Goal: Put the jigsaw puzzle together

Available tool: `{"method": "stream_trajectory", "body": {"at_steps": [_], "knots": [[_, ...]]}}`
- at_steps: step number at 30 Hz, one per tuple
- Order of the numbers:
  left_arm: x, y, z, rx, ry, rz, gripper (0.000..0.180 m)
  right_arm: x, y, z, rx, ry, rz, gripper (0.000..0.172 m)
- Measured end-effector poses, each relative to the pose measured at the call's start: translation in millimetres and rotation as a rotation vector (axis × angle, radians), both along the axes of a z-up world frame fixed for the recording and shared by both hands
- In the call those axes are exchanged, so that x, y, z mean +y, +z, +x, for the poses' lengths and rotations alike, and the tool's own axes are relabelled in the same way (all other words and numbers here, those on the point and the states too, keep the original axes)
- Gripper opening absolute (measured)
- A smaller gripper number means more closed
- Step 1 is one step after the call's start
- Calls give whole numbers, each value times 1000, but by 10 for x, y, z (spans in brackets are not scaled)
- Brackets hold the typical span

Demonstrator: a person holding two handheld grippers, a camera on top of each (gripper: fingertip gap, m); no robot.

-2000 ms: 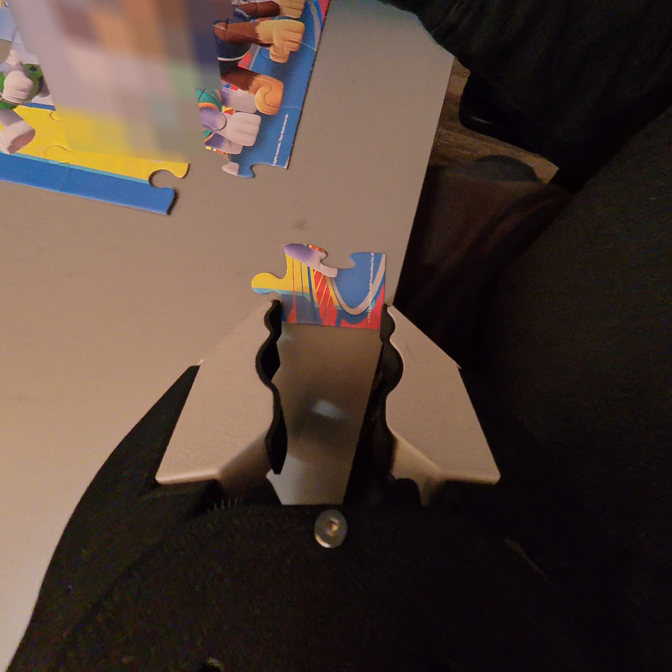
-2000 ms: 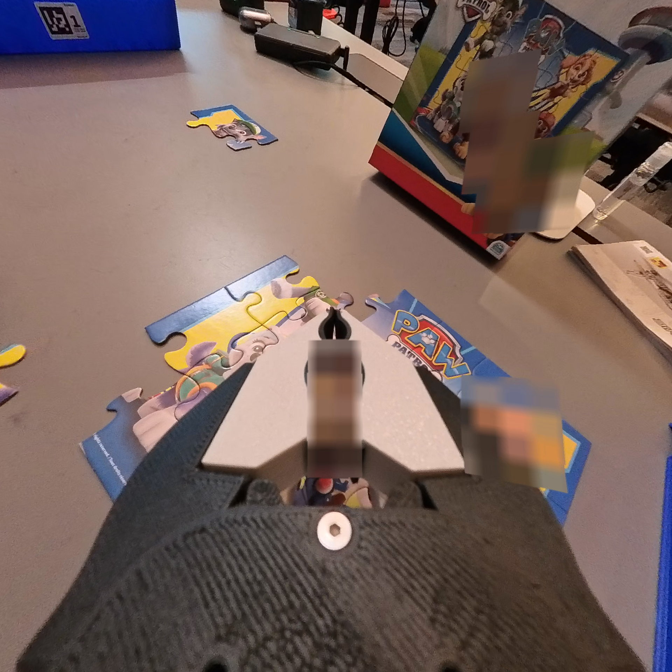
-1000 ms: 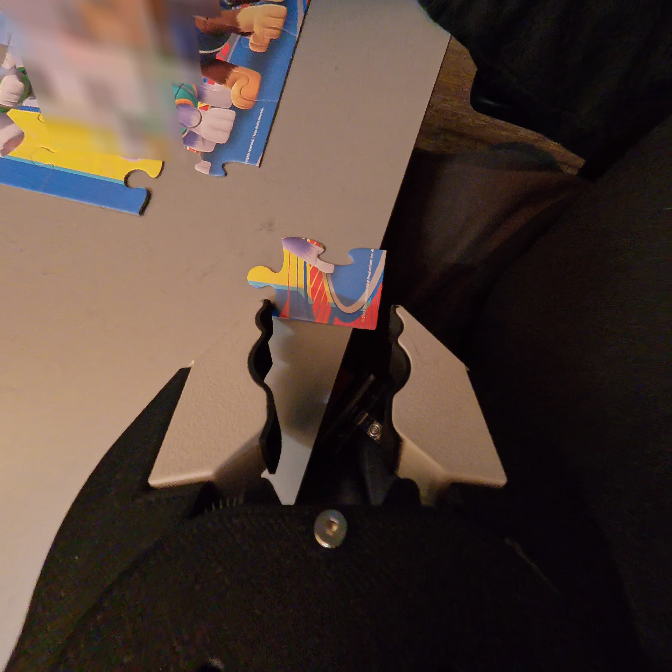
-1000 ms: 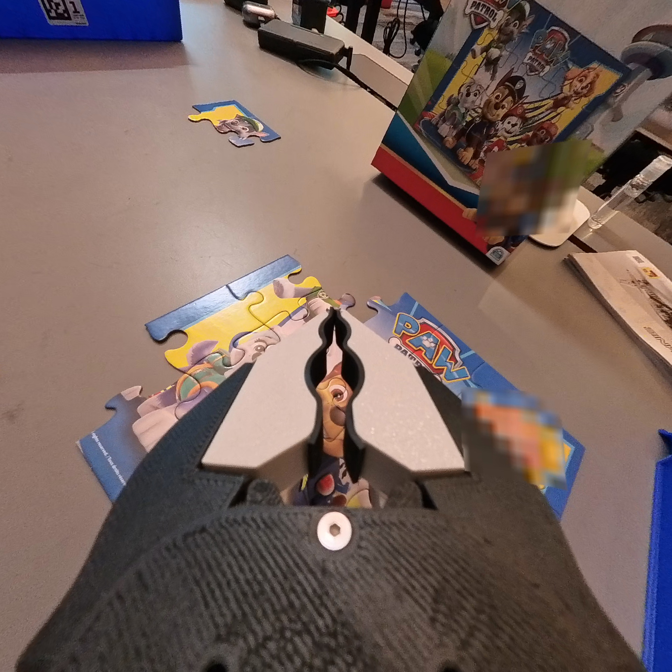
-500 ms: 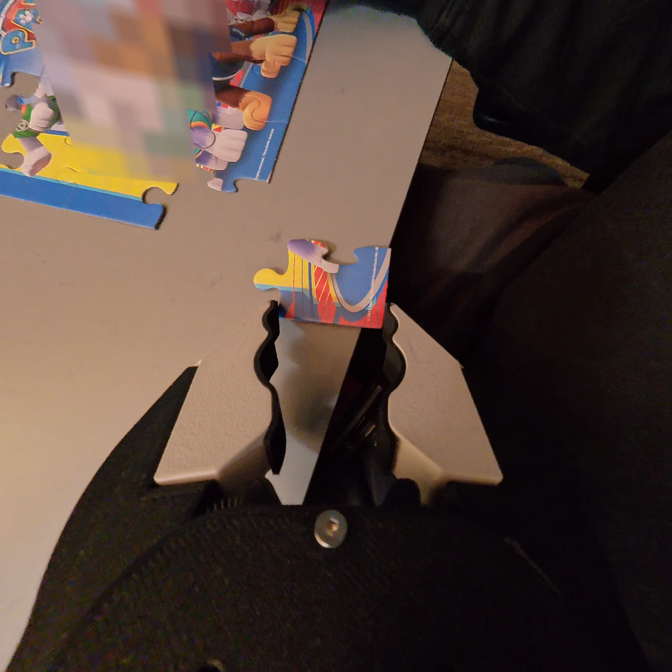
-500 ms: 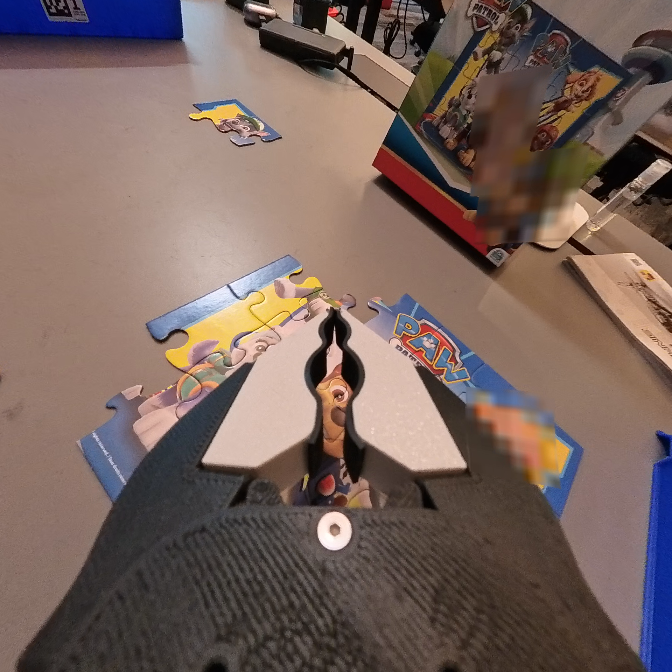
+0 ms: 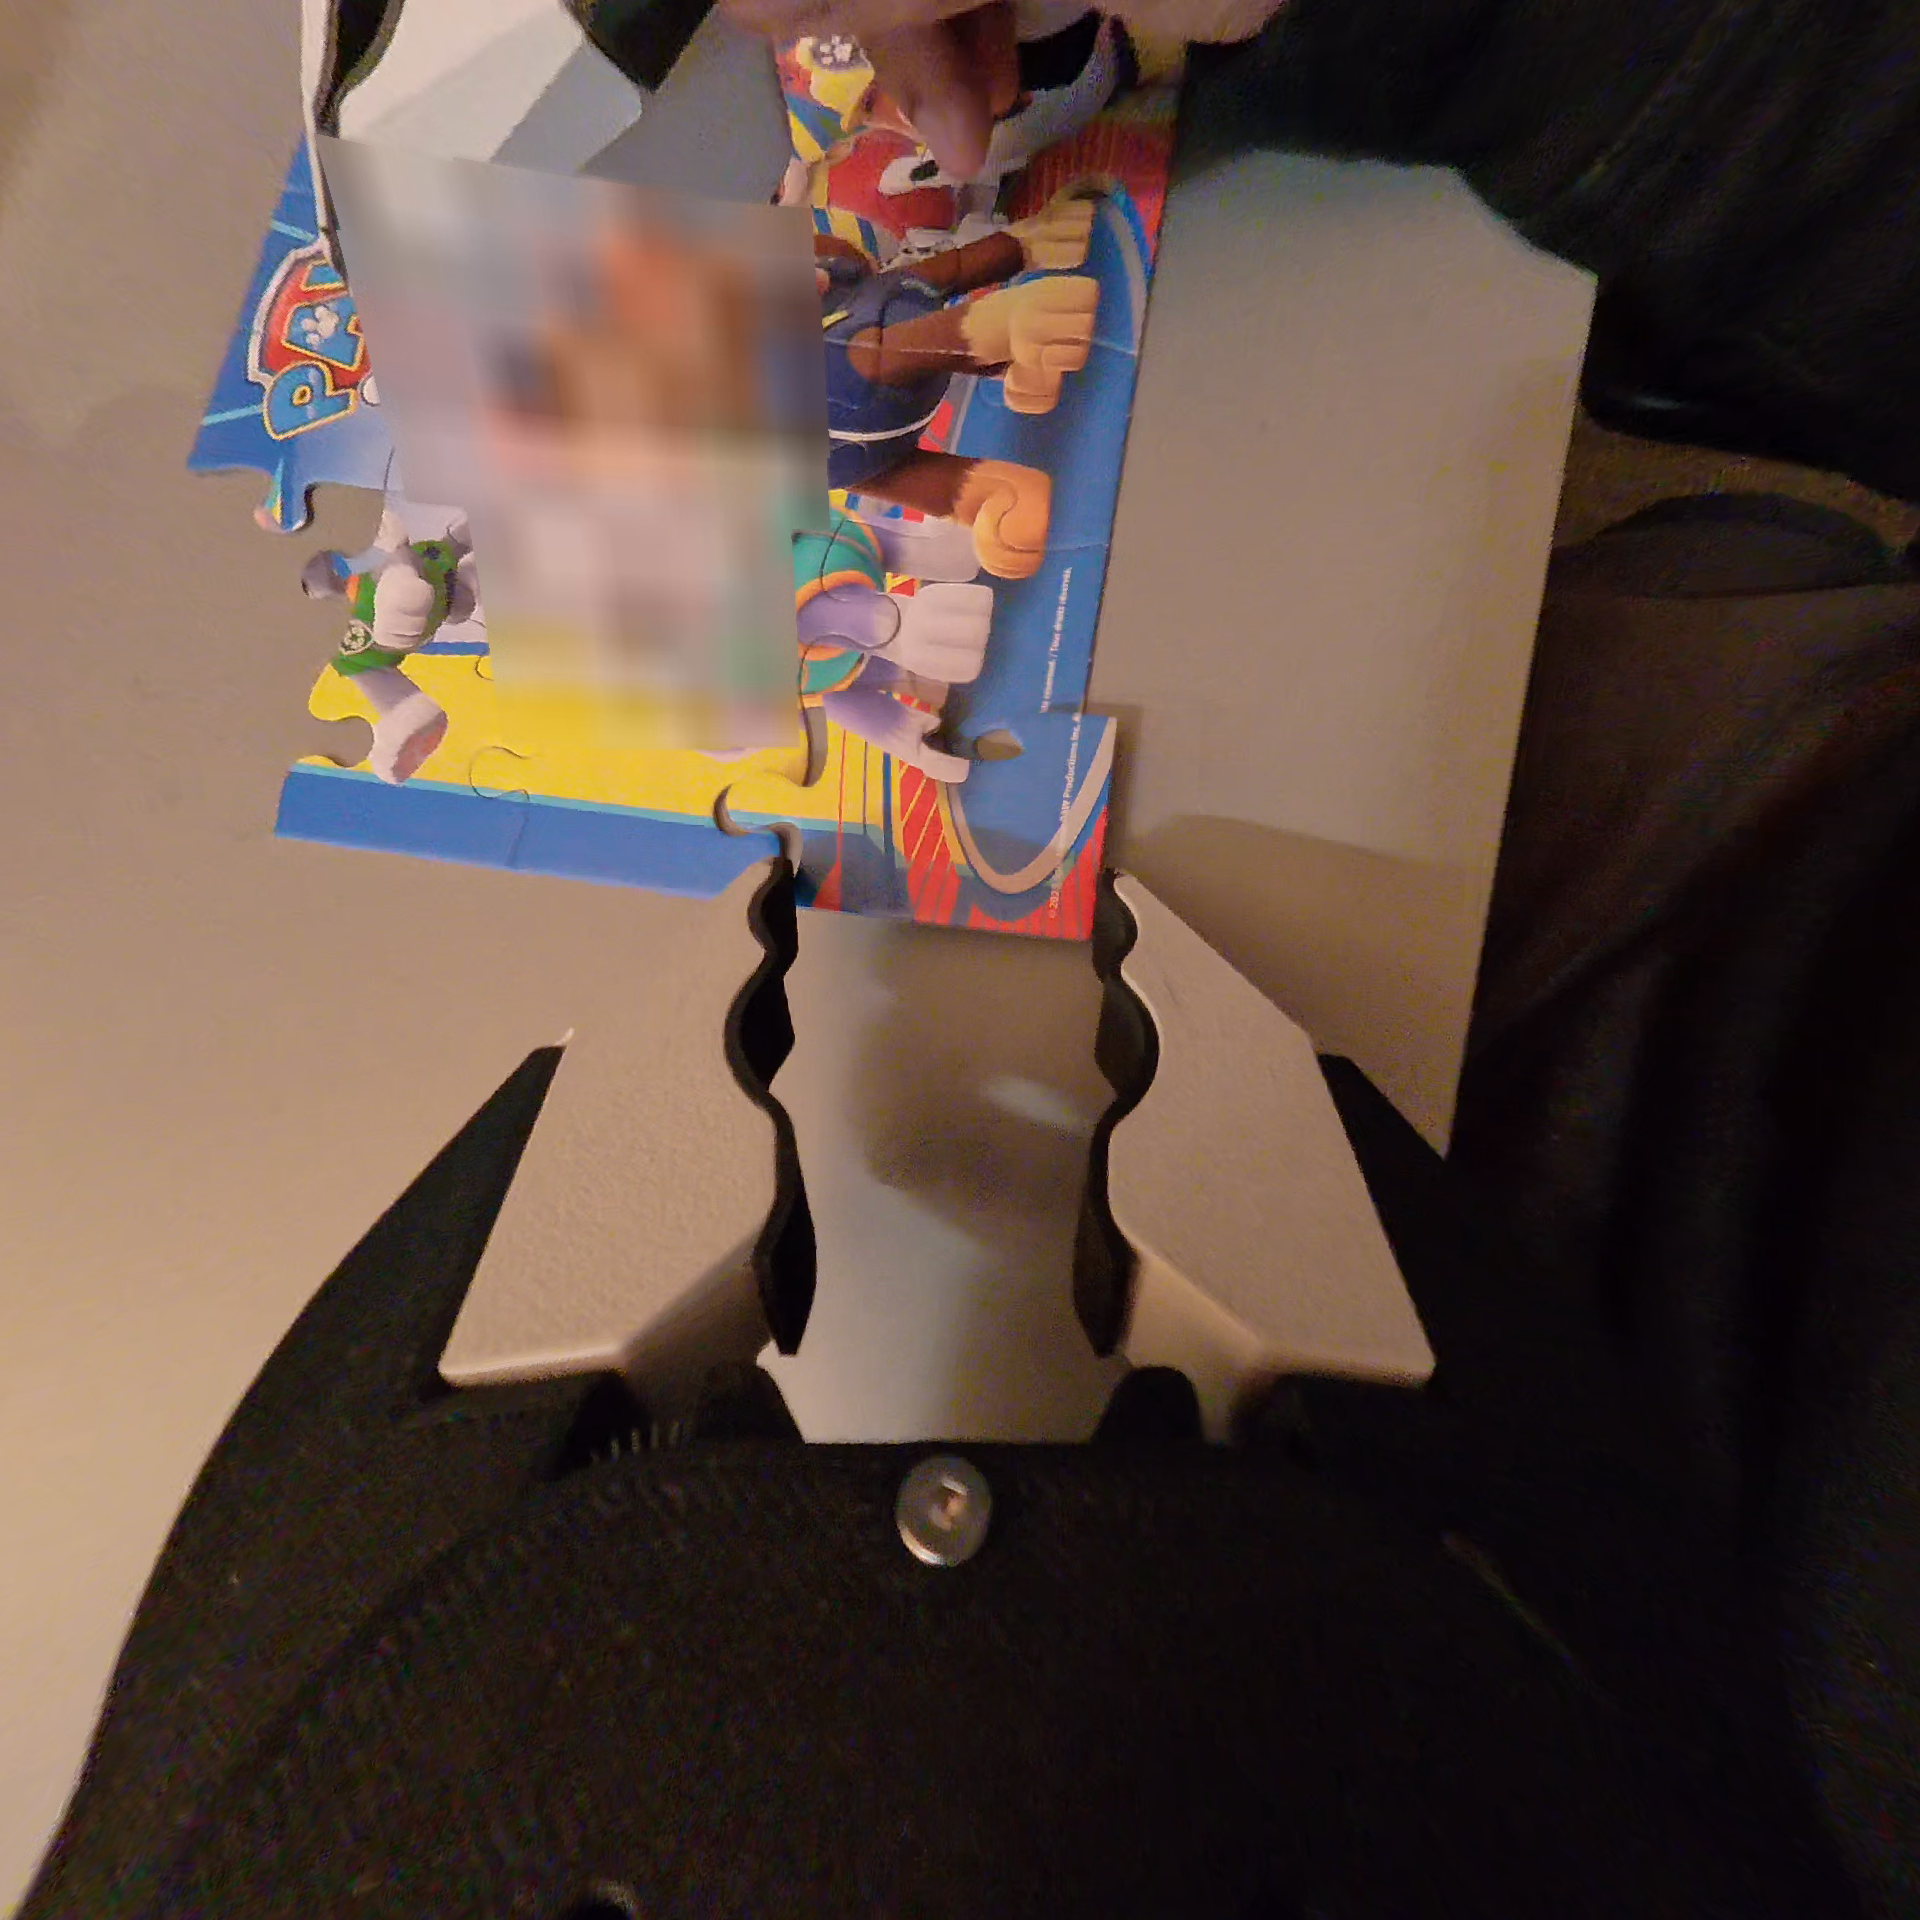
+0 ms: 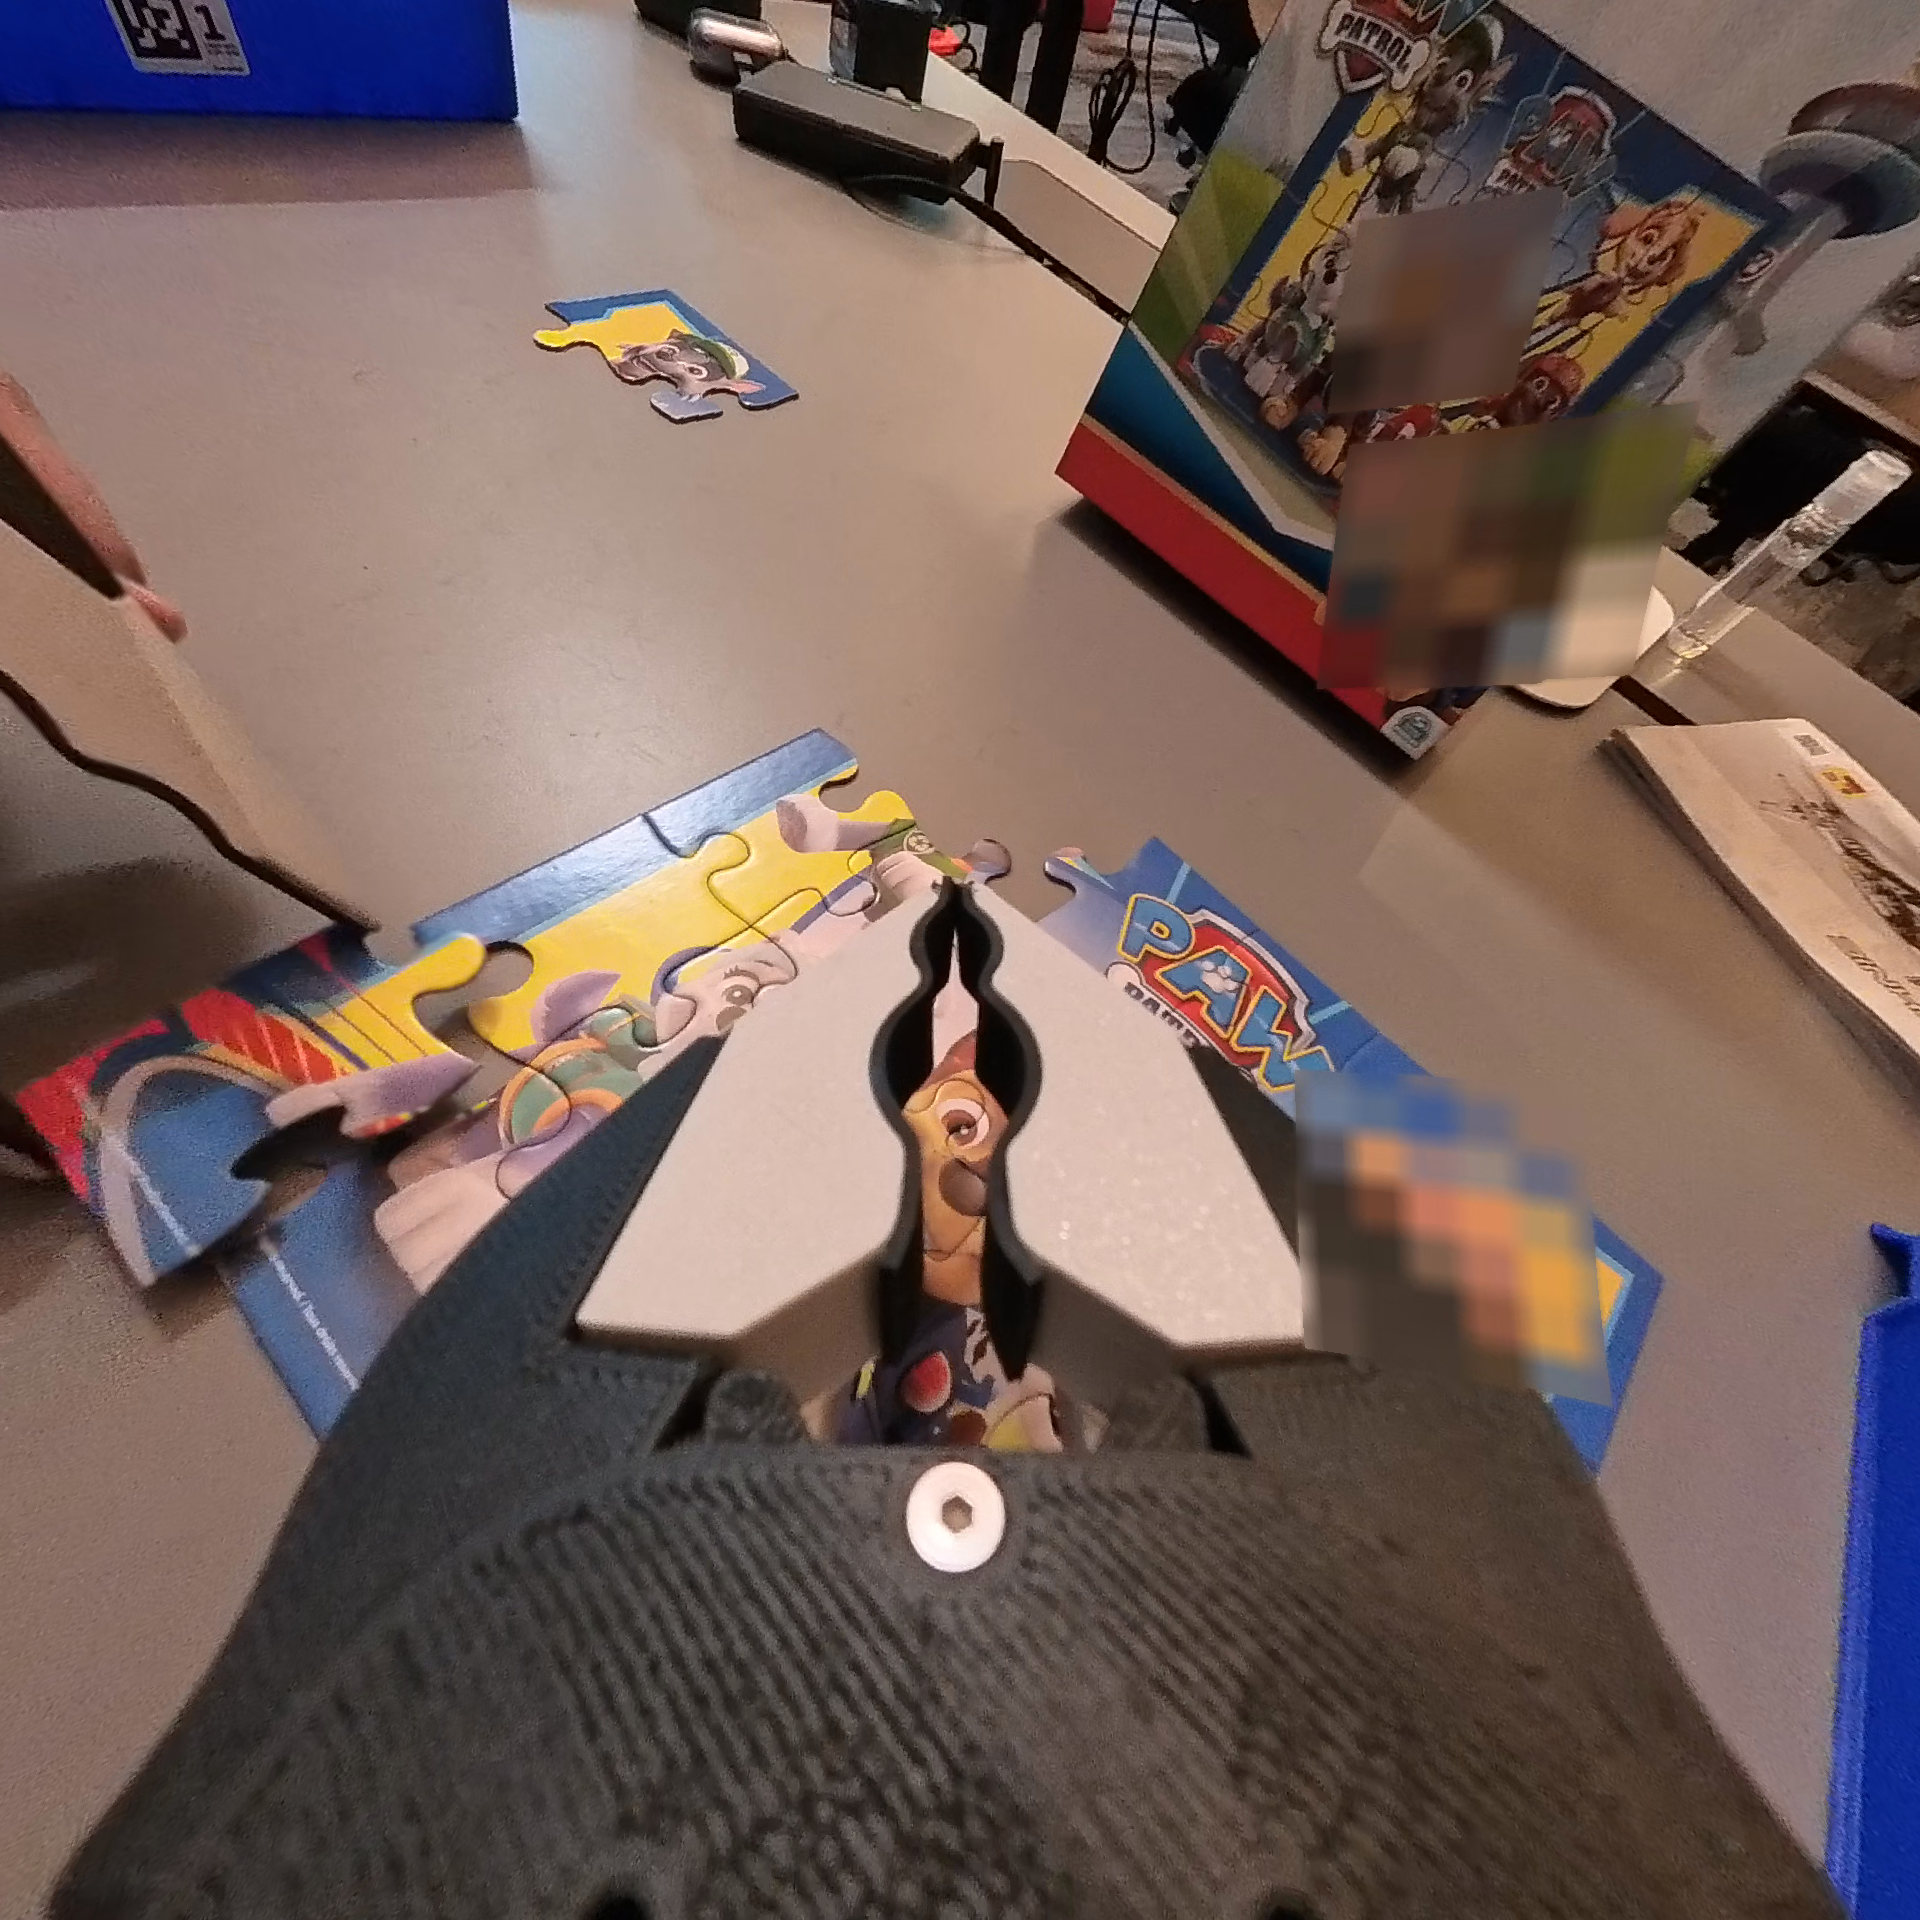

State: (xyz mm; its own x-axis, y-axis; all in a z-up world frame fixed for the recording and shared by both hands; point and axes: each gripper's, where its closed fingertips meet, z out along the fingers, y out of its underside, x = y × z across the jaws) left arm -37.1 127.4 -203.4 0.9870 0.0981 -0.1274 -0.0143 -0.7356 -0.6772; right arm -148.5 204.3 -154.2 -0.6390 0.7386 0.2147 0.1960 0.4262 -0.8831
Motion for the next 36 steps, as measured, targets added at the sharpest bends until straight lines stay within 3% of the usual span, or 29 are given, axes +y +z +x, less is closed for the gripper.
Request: {"method": "stream_trajectory", "body": {"at_steps": [23, 28, 36], "knots": [[33, -2, -86, -26, 4, 8, 58, -34, 12, 25, -12, 26, -28, 0], [86, 59, -39, -35, 5, 54, 58, -541, -48, 524, -184, 413, -147, 0], [121, -27, -55, -58, 39, 51, 44, -682, -352, 783, -335, 492, 42, 0]]}}
